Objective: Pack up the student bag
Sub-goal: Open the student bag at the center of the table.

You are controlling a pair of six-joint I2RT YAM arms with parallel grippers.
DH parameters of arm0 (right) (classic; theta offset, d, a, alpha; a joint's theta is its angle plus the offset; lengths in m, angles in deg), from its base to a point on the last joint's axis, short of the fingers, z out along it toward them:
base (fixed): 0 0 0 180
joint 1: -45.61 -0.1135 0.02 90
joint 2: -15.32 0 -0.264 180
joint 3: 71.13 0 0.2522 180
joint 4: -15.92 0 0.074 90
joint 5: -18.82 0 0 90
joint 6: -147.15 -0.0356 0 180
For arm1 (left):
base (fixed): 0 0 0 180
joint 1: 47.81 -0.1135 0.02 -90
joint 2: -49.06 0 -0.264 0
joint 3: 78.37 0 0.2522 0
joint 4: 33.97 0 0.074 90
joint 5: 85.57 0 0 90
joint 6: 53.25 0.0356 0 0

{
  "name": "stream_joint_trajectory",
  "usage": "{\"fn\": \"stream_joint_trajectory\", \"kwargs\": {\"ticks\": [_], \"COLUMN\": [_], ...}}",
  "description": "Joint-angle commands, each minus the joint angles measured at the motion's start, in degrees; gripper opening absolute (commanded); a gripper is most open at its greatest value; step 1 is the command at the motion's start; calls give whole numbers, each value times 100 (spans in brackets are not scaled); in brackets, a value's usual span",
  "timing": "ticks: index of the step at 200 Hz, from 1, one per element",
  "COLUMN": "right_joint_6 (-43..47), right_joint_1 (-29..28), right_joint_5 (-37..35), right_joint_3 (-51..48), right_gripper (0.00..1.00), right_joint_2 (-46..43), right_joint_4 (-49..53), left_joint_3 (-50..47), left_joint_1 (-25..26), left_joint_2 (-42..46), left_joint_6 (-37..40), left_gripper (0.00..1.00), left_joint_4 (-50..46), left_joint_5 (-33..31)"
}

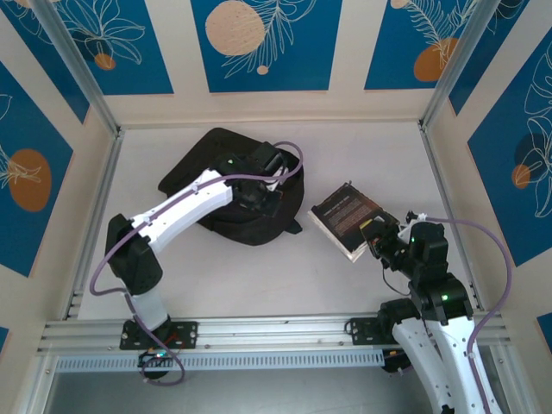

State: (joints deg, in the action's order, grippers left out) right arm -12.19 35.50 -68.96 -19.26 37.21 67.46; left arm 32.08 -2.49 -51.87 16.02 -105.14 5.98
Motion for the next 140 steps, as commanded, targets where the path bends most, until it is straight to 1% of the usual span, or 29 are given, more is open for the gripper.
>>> {"fn": "stream_joint_trajectory", "kwargs": {"ticks": [1,51,78,140], "right_joint_6": [75,-100,-26,101], "right_joint_1": [21,18,18,18], "right_joint_5": [300,585,637,804], "right_joint_3": [57,-103,-70,-2], "right_gripper": [0,0,0,0], "right_joint_2": [-89,-88,-62,18], "right_joint_4": [-480,-817,-940,-957], "left_joint_3": [-55,-399,-597,-873], "left_joint_1": [-64,-126,-145,-155], "left_joint_2": [351,594,720,563], "left_joint_6": [-270,-653,-829,-1022], "left_gripper": [0,0,0,0], "left_joint_4": [321,742,995,1285], "left_joint_5": [558,976,1192,1463]}}
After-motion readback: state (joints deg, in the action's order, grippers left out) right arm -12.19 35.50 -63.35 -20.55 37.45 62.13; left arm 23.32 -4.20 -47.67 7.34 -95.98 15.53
